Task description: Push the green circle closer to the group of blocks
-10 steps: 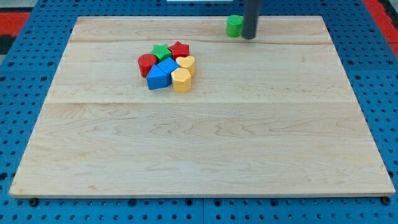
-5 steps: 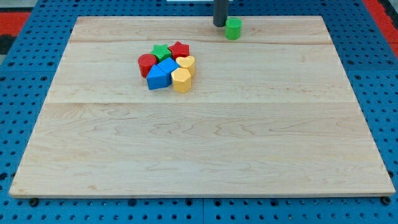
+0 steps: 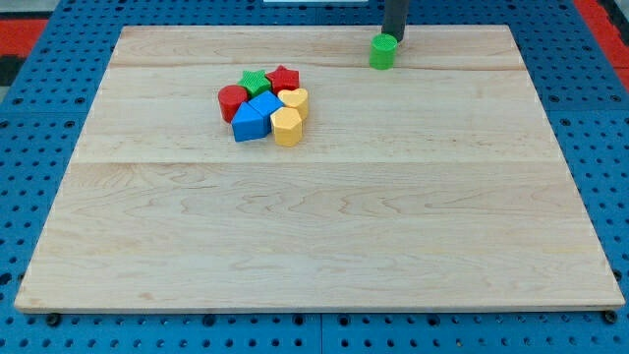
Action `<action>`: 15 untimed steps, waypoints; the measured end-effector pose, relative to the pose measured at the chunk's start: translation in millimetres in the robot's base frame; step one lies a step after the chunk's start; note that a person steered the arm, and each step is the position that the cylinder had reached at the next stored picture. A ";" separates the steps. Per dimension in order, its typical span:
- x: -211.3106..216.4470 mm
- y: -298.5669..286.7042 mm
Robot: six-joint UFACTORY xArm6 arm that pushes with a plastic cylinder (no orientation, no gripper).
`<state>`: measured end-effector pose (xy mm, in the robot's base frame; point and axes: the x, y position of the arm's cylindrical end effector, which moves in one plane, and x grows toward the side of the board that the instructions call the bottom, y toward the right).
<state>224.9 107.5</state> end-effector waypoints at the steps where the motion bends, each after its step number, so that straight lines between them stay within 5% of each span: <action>1: 6.3 -16.2; 5: 81.9 -42.2; 11: 128.2 -94.1; 15: 104.1 -86.5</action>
<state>328.9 21.0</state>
